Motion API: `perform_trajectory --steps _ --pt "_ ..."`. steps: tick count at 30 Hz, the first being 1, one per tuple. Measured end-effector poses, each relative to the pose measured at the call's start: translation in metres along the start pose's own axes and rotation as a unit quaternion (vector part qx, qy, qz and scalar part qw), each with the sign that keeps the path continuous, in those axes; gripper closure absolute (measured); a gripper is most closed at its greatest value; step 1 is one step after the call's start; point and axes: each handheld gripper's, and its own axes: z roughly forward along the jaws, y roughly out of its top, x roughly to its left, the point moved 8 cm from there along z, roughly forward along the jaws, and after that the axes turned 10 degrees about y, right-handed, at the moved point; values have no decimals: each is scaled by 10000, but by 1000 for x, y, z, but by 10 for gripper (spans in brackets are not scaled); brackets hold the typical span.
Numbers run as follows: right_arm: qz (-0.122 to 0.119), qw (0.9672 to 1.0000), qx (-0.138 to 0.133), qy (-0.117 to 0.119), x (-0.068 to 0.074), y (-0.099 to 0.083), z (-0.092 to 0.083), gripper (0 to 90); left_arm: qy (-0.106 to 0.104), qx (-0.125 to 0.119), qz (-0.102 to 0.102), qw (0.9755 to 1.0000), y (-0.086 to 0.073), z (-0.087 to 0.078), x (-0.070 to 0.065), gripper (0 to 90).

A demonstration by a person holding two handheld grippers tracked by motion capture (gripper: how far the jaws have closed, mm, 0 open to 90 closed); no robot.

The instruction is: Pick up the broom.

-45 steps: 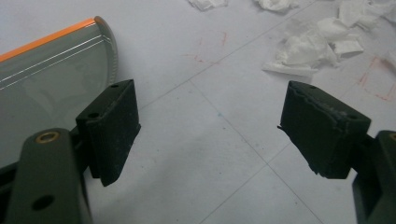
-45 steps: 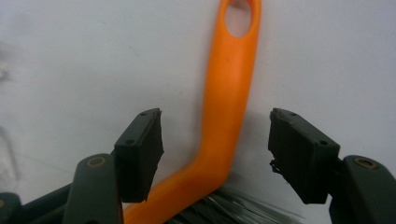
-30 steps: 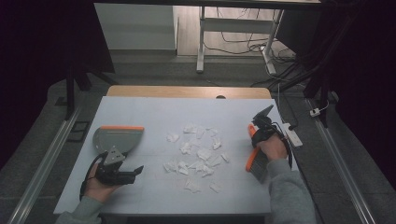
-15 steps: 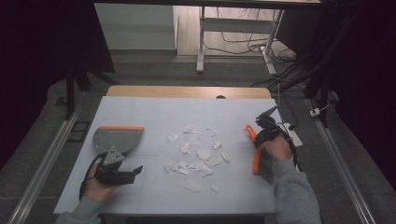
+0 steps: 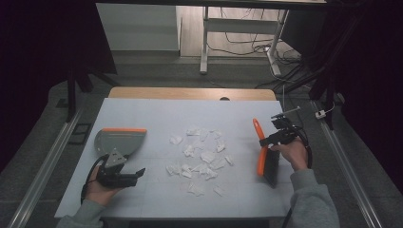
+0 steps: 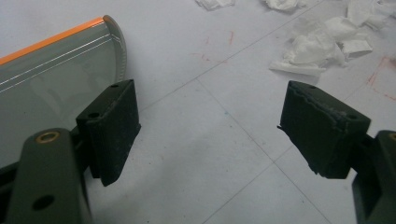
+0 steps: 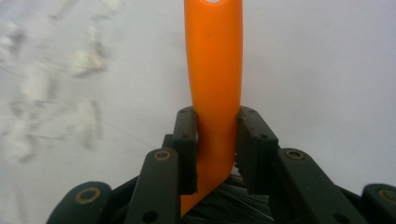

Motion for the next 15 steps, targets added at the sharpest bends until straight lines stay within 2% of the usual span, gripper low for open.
perform_trajectory --steps 2,5,6,7,9,12,15 --pt "-35 9996 -192 197 5 2 -5 708 10 5 -4 10000 0 0 0 207" --pt "-109 9989 -340 307 9 4 -10 708 15 17 -2 10000 0 1 0 207" --pt "-151 9976 -518 424 12 5 -15 707 15 18 3 10000 0 1 0 207" --pt "-151 9976 -518 424 12 5 -15 707 14 18 4 10000 0 1 0 207" --pt "-240 9952 -744 581 17 6 -21 708 14 22 0 10000 0 2 0 208" --pt "-316 9925 -910 757 23 8 -25 707 7 27 -8 10000 0 2 0 208" --pt "-374 9900 -1082 826 29 9 -30 707 6 33 -27 10000 1 3 0 208"
